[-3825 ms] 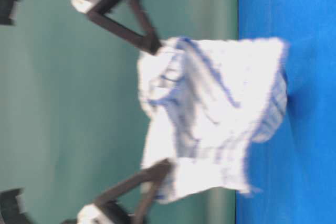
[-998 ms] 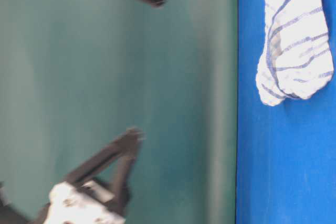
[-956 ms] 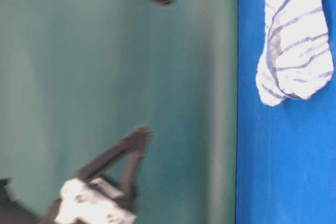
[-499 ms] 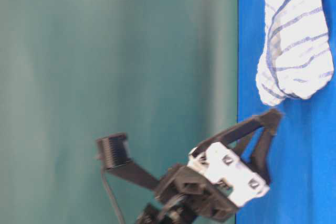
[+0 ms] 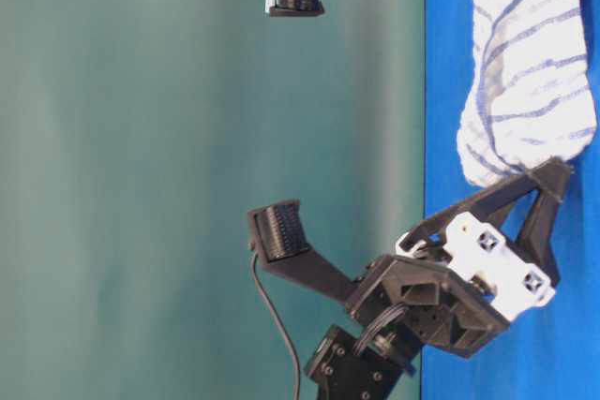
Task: Lift the towel with both arms.
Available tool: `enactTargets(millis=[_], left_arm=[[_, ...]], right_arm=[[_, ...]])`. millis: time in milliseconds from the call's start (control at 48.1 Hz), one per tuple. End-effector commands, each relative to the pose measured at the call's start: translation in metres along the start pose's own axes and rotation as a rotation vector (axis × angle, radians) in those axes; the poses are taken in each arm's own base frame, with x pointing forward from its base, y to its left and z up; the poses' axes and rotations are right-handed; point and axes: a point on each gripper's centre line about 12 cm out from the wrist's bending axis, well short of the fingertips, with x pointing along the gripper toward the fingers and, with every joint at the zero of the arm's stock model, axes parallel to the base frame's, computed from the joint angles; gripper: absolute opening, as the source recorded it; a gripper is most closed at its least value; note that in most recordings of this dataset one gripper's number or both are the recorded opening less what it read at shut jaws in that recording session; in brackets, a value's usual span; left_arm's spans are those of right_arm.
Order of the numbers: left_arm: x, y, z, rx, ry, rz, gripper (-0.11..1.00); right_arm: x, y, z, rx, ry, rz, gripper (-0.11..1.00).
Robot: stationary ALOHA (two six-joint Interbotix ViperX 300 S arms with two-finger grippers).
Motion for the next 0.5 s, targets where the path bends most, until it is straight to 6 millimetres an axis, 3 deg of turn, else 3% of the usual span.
enactTargets(millis=[0, 146, 229, 395, 478], left_arm=[[-0.0008, -0.0006, 0.0124, -0.002, -0.038, -0.001, 0.91], [-0.0004, -0.0007, 0.0134, -0.010, -0.040, -0.001, 0.90], [0.0013, -0.0004, 0.0165, -0.019, -0.048, 0.001, 0.84], [0.0034, -0.0003, 0.0206, -0.023, -0.057, 0.002, 0.41], [0.0031, -0.0004, 0.0194, -0.022, -0.054, 0.002, 0.16]], right_arm=[[-0.0017, 0.0015, 0.0044, 0.001, -0.019, 0.007, 0.66], [-0.0016, 0.0014, 0.0038, -0.001, -0.017, 0.006, 0.63], [-0.0016, 0.0014, 0.0038, -0.001, -0.017, 0.006, 0.50], [-0.0019, 0.0013, 0.0034, 0.000, -0.017, 0.006, 0.05], [-0.0026, 0.0013, 0.0029, 0.000, -0.019, 0.007, 0.04]])
